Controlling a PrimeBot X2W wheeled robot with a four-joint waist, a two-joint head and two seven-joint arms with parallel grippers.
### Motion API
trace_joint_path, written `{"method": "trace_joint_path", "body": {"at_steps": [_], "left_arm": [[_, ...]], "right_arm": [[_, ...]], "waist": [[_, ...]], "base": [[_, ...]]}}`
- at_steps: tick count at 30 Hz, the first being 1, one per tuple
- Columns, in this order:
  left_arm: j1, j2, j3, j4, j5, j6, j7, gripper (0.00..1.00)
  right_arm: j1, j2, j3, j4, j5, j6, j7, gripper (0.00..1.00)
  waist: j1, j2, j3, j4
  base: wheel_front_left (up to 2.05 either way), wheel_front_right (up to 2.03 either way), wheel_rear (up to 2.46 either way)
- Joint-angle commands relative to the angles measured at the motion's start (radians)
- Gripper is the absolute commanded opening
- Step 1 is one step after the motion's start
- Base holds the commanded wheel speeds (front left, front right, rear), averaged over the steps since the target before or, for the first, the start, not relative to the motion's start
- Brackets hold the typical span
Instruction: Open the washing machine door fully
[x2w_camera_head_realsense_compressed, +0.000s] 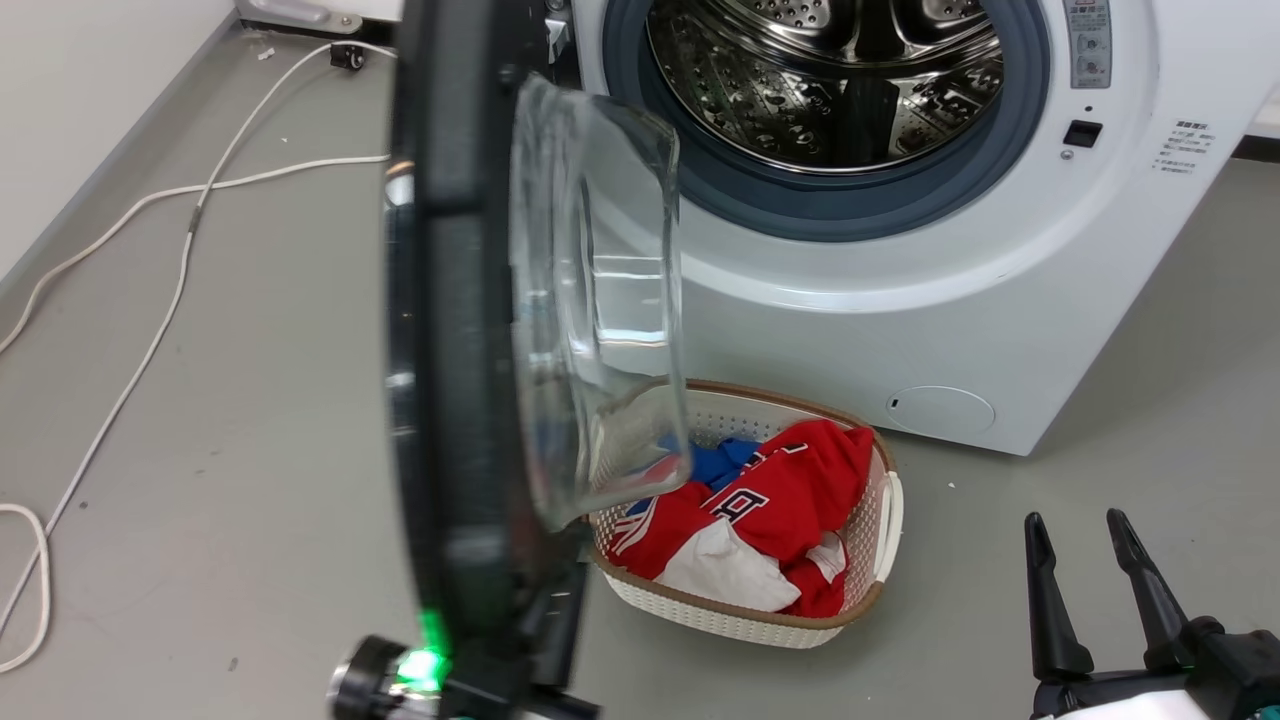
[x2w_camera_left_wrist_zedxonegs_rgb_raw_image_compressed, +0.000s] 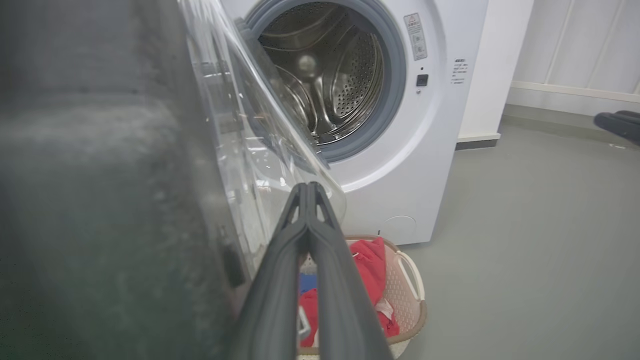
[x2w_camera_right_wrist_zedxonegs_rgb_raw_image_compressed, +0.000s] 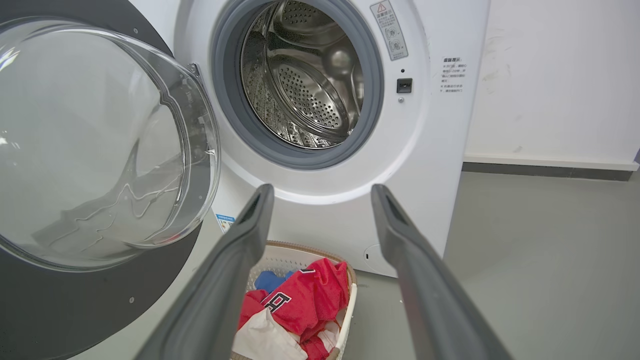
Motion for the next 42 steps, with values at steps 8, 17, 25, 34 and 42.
{"method": "trace_joint_path", "body": {"at_steps": [8,17,25,34,42], "left_arm": [[-0.006,0.070,0.175,-0.001,-0.039,0.054,0.010,0.00],[-0.008,0.121,0.327,0.009,-0.069,0.077,0.008,0.00],[-0.042,0.137,0.453,0.050,-0.099,0.087,0.009,0.00],[-0.124,0.159,0.595,0.123,-0.128,0.064,0.009,0.00],[-0.161,0.159,0.693,0.169,-0.134,0.050,0.009,0.00]], "right_arm": [[-0.016,0.002,0.007,0.001,-0.001,0.000,-0.002,1.00],[-0.027,0.002,0.005,-0.002,-0.018,0.000,-0.002,1.00],[-0.048,0.002,0.008,-0.006,-0.030,0.000,-0.002,1.00],[-0.074,0.002,0.000,-0.015,-0.047,0.000,-0.002,1.00],[-0.091,0.002,-0.014,-0.024,-0.063,0.000,-0.002,1.00]], "waist": [[0.0001,-0.0001,0.004,0.008],[0.0001,-0.0001,0.024,0.001],[0.0001,-0.0001,0.063,-0.015],[0.0001,-0.0001,0.116,-0.029],[0.0001,-0.0001,0.152,-0.034]], "base": [[0.00,0.00,0.00],[0.00,0.00,0.00],[0.00,0.00,0.00],[0.00,0.00,0.00],[0.00,0.00,0.00]]}}
